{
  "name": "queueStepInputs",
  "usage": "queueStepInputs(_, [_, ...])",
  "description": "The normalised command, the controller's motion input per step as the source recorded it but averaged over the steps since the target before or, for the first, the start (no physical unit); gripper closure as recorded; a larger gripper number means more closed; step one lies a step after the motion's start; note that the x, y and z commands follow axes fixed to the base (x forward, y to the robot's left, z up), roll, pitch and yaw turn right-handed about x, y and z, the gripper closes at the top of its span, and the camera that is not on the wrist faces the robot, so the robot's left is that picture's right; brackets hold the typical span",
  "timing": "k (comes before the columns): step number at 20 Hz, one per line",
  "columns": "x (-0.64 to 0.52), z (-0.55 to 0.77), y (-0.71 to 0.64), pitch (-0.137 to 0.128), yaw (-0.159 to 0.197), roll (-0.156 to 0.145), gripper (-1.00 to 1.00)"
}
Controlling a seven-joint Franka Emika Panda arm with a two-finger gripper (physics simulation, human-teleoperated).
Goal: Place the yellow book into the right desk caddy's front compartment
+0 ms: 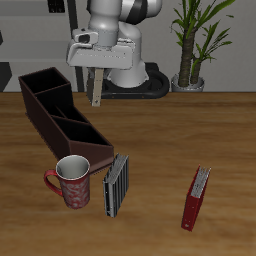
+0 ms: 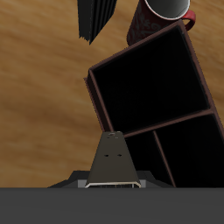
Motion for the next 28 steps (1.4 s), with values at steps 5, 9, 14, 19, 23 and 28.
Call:
queueStepInputs(5, [-0.07, 0.11, -0.25, -0.020, 0.018, -0.051, 1.00])
queueStepInputs(9, [0.00, -0.02, -0.18, 0.001, 0.067, -0.025, 1.00])
queueStepInputs(14, [-0.06, -0.01, -0.17, -0.010, 0.004, -0.045, 1.00])
queueStepInputs(19, [-0.01, -0.13, -0.06, 0.017, 0.034, -0.012, 1.00])
queueStepInputs(23, [0.01, -0.14, -0.06, 0.018, 0.017, -0.010, 1.00])
queueStepInputs(28, [0.03, -0.15, -0.04, 0.035, -0.009, -0.009, 1.00])
